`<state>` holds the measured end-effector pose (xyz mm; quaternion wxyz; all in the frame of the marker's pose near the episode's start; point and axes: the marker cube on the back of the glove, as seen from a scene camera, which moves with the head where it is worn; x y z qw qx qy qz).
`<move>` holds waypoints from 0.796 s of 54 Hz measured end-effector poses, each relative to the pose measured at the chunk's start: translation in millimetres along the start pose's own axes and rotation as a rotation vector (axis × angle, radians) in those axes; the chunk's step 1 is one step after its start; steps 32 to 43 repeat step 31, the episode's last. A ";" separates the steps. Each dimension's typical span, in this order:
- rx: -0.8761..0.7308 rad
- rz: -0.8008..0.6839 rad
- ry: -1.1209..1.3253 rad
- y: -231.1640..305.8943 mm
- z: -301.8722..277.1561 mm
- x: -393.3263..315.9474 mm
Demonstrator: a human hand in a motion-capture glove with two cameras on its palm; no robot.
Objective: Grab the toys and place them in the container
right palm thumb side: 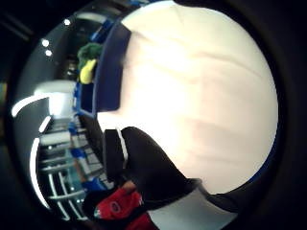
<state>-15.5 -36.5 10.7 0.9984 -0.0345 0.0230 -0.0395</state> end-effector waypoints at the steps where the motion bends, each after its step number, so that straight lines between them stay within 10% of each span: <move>1: 0.001 -0.001 0.000 0.6 -0.7 0.0; 43: 0.008 -0.012 -0.042 17.2 -13.2 -0.5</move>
